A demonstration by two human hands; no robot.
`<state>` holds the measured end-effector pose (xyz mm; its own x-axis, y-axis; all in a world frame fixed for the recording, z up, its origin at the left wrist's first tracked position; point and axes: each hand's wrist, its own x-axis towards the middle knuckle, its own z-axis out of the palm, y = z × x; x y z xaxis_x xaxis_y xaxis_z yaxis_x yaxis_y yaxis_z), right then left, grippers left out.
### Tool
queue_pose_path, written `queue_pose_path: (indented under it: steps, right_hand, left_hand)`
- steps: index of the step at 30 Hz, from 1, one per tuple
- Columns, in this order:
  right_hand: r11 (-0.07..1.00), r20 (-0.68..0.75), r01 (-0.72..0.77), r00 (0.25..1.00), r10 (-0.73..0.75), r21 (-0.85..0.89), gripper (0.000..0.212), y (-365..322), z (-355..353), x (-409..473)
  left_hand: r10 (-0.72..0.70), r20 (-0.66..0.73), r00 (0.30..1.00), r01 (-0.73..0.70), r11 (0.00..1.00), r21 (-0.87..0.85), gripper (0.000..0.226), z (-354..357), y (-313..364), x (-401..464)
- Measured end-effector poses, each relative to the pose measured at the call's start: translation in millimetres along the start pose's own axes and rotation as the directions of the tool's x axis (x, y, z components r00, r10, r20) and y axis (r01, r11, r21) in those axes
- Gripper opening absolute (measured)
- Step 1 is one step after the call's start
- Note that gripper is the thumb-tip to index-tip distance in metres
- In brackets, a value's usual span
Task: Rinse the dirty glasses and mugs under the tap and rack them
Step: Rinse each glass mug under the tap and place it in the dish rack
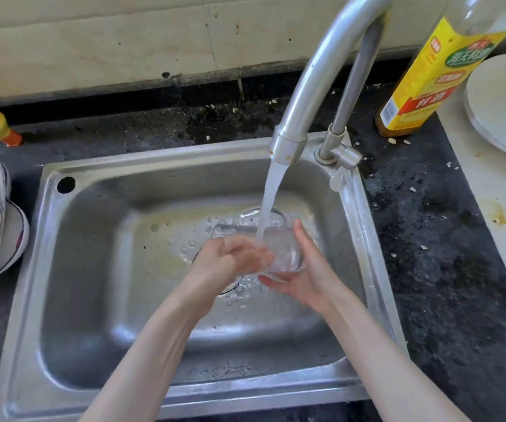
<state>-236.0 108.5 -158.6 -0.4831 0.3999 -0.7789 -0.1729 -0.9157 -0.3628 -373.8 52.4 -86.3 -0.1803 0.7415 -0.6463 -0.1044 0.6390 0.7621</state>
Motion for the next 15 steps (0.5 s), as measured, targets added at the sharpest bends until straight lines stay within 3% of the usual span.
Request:
queue_pose_path:
  steps: [3,5,7,8,10,11,13,15]
  right_hand:
    - [0.942,-0.031,-0.199,0.976,0.215,0.268,0.078,2.1,4.0,0.0]
    - [0.932,-0.057,-0.146,0.983,0.174,0.332,0.073,7.0,4.4,3.1]
    - [0.933,-0.052,-0.021,0.998,0.043,0.359,0.060,11.4,4.2,5.0]
    - [0.931,-0.025,0.040,0.999,-0.034,0.364,0.046,11.1,5.5,2.7]
    - [0.932,0.059,0.165,0.979,-0.193,0.322,0.031,9.1,5.3,-3.1]
    - [0.932,0.099,0.222,0.961,-0.259,0.285,0.035,8.9,2.7,-4.5]
    - [0.927,0.150,0.290,0.932,-0.330,0.239,0.053,8.7,-2.5,-5.3]
    - [0.922,0.187,0.323,0.913,-0.362,0.212,0.061,6.0,-4.3,-6.0]
  left_hand:
    - [0.188,0.026,0.982,-0.177,0.860,0.478,0.006,-2.9,-4.3,2.4]
    - [0.219,0.036,0.975,-0.196,0.775,0.600,0.009,1.0,-2.6,3.1]
    - [0.117,0.068,0.991,-0.135,0.900,0.414,0.020,0.9,1.9,4.8]
    - [0.040,0.152,0.988,-0.075,0.968,0.238,0.027,-0.7,5.2,4.2]
    - [-0.011,0.365,0.931,0.030,0.998,-0.047,0.041,-7.1,8.3,2.7]
    - [0.013,0.441,0.897,0.079,0.979,-0.190,0.046,-10.5,7.4,1.7]
    - [0.025,0.527,0.850,0.263,0.846,-0.464,0.059,-15.4,8.6,0.6]
    - [-0.016,0.518,0.855,0.347,0.761,-0.549,0.069,-12.6,11.4,0.2]
